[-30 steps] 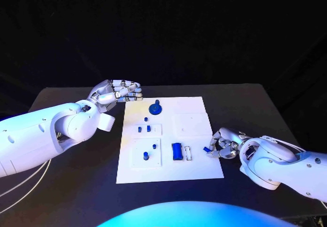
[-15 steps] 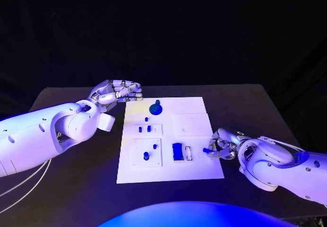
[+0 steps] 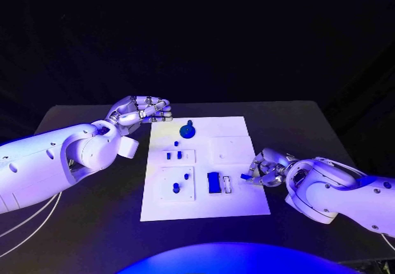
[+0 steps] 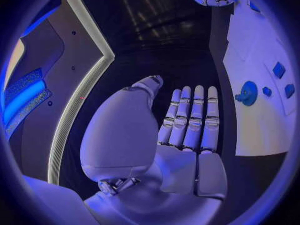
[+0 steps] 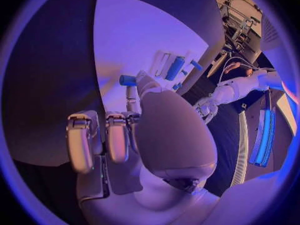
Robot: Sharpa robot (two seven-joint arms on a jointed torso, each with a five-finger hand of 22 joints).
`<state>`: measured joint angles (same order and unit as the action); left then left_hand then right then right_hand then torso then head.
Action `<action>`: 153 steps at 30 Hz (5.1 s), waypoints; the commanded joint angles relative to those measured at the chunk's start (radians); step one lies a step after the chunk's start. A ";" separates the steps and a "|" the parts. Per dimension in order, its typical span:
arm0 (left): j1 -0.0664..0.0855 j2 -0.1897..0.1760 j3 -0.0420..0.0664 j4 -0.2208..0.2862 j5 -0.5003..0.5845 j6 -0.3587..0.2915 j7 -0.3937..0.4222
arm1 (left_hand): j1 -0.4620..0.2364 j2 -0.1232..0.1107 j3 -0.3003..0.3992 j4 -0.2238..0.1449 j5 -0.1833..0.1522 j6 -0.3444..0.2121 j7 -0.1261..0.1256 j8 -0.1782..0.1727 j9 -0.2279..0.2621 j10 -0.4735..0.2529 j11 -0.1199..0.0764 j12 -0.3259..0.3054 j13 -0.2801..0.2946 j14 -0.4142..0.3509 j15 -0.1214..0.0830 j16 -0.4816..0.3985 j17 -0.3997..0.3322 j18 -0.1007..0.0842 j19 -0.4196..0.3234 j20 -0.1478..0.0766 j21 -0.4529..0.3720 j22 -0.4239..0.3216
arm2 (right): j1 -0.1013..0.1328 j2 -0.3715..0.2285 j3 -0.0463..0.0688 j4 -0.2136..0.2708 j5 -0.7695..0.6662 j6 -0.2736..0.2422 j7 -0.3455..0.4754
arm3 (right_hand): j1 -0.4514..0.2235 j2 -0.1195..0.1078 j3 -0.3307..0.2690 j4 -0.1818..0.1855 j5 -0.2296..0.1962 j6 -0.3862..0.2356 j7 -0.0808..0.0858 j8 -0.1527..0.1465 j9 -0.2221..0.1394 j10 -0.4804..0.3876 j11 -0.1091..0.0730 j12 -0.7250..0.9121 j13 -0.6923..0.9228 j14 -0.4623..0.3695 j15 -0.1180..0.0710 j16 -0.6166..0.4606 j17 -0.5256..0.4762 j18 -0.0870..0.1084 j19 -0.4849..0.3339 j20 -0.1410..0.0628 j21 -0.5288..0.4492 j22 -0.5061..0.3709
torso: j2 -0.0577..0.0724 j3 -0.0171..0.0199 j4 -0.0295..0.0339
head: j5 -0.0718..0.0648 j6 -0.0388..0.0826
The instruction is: Assemble the parts on the task board
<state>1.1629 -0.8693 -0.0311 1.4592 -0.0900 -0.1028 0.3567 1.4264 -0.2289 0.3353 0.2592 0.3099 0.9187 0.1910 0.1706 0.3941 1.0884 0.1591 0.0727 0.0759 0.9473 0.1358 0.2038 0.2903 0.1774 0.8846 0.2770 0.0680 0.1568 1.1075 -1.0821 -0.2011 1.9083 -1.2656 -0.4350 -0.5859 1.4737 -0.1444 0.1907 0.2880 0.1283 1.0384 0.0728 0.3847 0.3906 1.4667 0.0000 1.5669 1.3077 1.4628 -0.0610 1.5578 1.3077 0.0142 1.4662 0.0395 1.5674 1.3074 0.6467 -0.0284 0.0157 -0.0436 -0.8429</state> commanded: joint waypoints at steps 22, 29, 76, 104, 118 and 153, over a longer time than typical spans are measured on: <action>0.000 0.001 0.001 0.004 0.005 0.011 0.008 | 0.007 0.003 -0.005 0.001 0.000 0.003 0.001 -0.005 -0.001 0.007 -0.001 -0.003 0.001 0.005 0.001 -0.006 0.002 0.006 -0.001 0.001 -0.002 -0.003 | 0.004 0.098 -0.001 -0.020 0.250 -0.029 -0.046 | -0.223 0.007 -0.050 0.004 -0.009 0.007 0.002 0.006 0.002 0.104 0.000 0.004 0.263 0.103 -0.003 0.006 0.243 -0.014 0.105 0.001 0.003 0.263 | 0.002 0.0017 0.0011 | 0.007 -0.004; 0.000 0.000 0.001 0.005 0.005 0.011 0.007 | 0.007 0.003 -0.005 0.001 0.000 0.003 0.001 -0.005 -0.001 0.007 -0.001 -0.003 0.001 0.005 0.001 -0.006 0.002 0.006 -0.001 0.001 -0.002 -0.003 | 0.004 0.117 -0.001 -0.035 0.249 -0.021 -0.049 | -0.240 0.009 -0.059 0.003 -0.011 0.007 0.001 0.008 0.003 0.104 0.000 0.004 0.263 0.104 -0.004 0.007 0.244 -0.014 0.105 0.001 0.003 0.263 | 0.002 0.0013 0.0007 | 0.008 -0.006; 0.000 -0.006 0.001 0.005 0.004 0.014 -0.001 | 0.012 0.006 -0.006 0.003 0.000 0.004 0.001 -0.006 -0.002 0.007 -0.001 -0.003 0.001 0.006 0.001 -0.009 0.004 0.006 0.000 0.001 -0.002 -0.006 | -0.031 0.114 -0.001 -0.051 0.104 0.045 -0.043 | -0.207 -0.014 -0.090 0.001 -0.008 0.005 0.000 0.014 0.008 0.104 -0.001 0.004 0.263 0.104 -0.004 0.007 0.245 -0.014 0.105 0.000 0.003 0.263 | 0.002 0.0013 0.0004 | 0.011 -0.011; 0.000 -0.008 0.001 0.003 0.003 0.018 -0.009 | 0.013 0.009 -0.007 0.005 -0.001 0.004 0.002 -0.006 -0.003 0.007 -0.001 -0.003 0.001 0.006 0.001 -0.011 0.005 0.006 0.000 0.001 -0.002 -0.007 | -0.036 0.097 -0.001 -0.059 0.059 0.041 -0.050 | -0.151 0.012 -0.064 0.000 -0.006 0.004 -0.004 0.015 0.009 0.104 -0.005 0.004 0.263 0.104 -0.008 0.006 0.244 -0.014 0.105 -0.002 0.003 0.263 | 0.001 0.0018 -0.0004 | 0.007 -0.013; 0.000 -0.008 0.001 0.002 0.003 0.022 -0.011 | 0.013 0.010 -0.007 0.006 -0.002 0.004 0.002 -0.006 -0.003 0.006 0.000 -0.004 0.001 0.006 0.001 -0.011 0.005 0.006 0.000 0.001 -0.002 -0.008 | -0.036 0.093 -0.001 -0.057 -0.062 0.070 -0.057 | -0.139 -0.002 -0.061 -0.003 -0.007 0.001 -0.003 0.014 0.008 0.104 -0.005 0.004 0.263 0.102 -0.008 0.004 0.238 -0.014 0.105 -0.002 0.003 0.263 | 0.000 0.0019 -0.0012 | 0.004 -0.013; 0.000 -0.008 0.001 0.002 0.003 0.025 -0.015 | 0.014 0.010 -0.008 0.007 -0.004 0.003 0.002 -0.007 -0.004 0.005 0.000 -0.004 0.000 0.006 0.002 -0.013 0.006 0.006 0.000 0.001 -0.002 -0.009 | -0.050 0.119 -0.002 -0.056 -0.360 0.169 -0.087 | -0.048 -0.036 -0.050 -0.015 -0.004 -0.023 0.011 0.000 0.001 0.095 0.008 -0.010 0.254 0.100 0.004 0.001 0.231 -0.009 0.098 0.009 -0.021 0.257 | 0.001 0.0008 0.0006 | -0.006 -0.013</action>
<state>1.1629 -0.8783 -0.0312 1.4594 -0.0902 -0.0946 0.3379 1.4318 -0.2235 0.3297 0.2649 0.3099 0.9187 0.1910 0.1659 0.3923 1.0884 0.1591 0.0727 0.0752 0.9472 0.1360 0.1961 0.2951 0.1774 0.8846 0.2770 0.0680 0.1486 1.0666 -0.9650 -0.1964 1.8548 -1.6059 -0.3138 -0.6592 1.4217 -0.1808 0.1382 0.2737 0.1238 1.0136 0.0869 0.3877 0.3943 1.4666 0.0074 1.5565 1.3079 1.4664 -0.0646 1.5616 1.3075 0.0142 1.4662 0.0395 1.5432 1.3078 0.6474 -0.0272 0.0158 -0.0493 -0.8553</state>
